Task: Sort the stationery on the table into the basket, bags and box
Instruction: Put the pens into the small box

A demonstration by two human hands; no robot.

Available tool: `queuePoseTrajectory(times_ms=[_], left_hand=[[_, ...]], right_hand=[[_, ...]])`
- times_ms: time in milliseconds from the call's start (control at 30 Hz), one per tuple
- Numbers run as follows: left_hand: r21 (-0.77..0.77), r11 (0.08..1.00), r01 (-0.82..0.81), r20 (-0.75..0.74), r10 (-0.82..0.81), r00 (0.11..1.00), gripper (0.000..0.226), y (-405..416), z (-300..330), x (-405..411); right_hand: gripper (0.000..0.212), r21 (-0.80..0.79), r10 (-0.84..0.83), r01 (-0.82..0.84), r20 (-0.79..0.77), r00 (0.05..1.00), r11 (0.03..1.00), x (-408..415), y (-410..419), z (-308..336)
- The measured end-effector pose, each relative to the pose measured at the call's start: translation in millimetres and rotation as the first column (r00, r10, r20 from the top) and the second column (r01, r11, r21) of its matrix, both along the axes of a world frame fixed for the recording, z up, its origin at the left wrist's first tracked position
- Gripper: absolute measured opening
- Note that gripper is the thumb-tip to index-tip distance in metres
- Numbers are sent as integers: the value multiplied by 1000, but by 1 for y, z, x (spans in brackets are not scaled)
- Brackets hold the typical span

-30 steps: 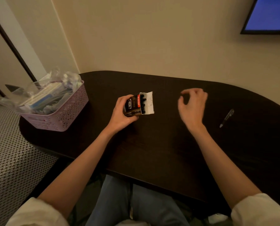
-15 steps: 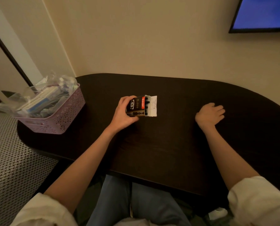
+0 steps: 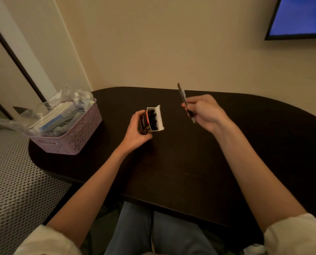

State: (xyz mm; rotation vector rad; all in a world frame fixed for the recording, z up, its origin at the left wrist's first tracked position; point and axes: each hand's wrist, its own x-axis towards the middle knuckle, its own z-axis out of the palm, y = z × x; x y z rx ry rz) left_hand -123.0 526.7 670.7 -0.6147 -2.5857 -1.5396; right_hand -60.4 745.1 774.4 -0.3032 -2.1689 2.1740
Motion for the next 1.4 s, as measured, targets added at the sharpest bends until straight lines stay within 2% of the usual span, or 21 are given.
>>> queuePoseTrajectory(times_ms=[100,200,300,433,633,733,933,1100,1400], left_hand=[[33,999,-15,32,14,999,77,-6,-1,-1],[65,998,-25,38,22,999,77,-8,0,1],[68,997,-37,44,34,998,79,-10,-1,0],[61,997,-38,52,35,998,80,-11,-1,2],[85,995,-44,34,41,999,78,-10,-2,1],[79,996,-42,27,40,999,79,-11,-4,-1],[63,997,-41,10,41,999,78,-11,-6,-4],[80,997,-24,-1,24,1000,76,-12,-7,-4],[78,997,-16,-25,18,1000,76,-11,-8,-7]], right_hand=[[27,-24,45,-53,-254,966,998,16,-17,15],[17,34,20,-5,-469,883,999,24,-29,19],[11,42,0,31,-592,806,999,26,-36,18],[14,121,41,59,-690,723,991,24,-41,15],[10,316,181,51,-660,729,947,26,-46,1],[10,361,211,54,-652,728,931,28,-50,-3],[6,564,321,94,-590,741,820,25,-53,-6],[13,625,367,57,-527,767,778,20,-56,-12],[11,723,379,127,-494,783,679,15,-59,-14]])
